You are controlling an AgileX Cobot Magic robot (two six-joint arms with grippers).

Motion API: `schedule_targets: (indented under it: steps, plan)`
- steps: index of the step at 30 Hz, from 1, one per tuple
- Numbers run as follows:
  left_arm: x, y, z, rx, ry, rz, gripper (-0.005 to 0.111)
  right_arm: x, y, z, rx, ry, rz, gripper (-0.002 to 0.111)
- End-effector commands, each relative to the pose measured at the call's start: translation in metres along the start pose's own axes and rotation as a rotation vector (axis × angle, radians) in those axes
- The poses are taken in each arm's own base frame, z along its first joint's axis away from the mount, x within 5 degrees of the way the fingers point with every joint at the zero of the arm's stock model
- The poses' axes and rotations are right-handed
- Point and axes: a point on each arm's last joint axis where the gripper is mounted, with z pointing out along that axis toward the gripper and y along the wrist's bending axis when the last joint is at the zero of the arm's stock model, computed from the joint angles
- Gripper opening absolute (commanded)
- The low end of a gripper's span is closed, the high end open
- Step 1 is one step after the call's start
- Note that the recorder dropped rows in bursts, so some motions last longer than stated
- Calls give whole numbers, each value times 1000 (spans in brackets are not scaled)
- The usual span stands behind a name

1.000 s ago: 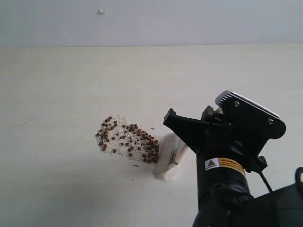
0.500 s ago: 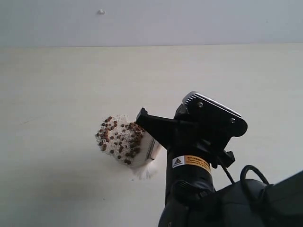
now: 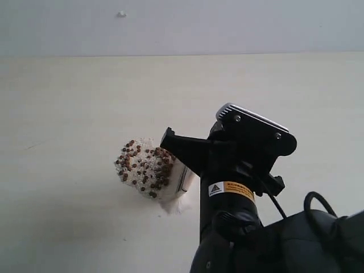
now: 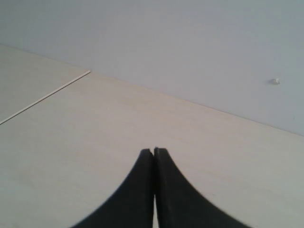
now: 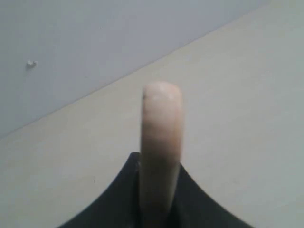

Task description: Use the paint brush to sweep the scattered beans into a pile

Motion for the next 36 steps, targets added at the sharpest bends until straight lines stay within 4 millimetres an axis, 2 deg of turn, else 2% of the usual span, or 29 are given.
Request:
schedule_targets:
  steps: [1, 9, 12, 16, 23, 32, 36]
  plan:
    - [1, 1, -1, -6, -2, -4, 0, -19, 7, -6, -24, 4, -32, 0]
    - [1, 1, -1, -6, -2, -4, 0, -43, 15, -14, -72, -12, -71, 0]
    - [1, 1, -1, -6, -2, -4, 0, -57, 28, -15, -213, -63, -85, 0]
    - [1, 1, -1, -6, -2, -4, 0, -71, 29, -10, -233, -92, -10, 0]
    - [1, 1, -1, -6, -2, -4, 0, -51, 50, -4, -374, -92, 4, 0]
    - [1, 1, -1, -6, -2, -4, 0, -8, 83, 17, -380, -83, -30, 0]
    - [1, 1, -1, -6, -2, -4, 0, 6, 94, 33, -376, -2, -38, 0]
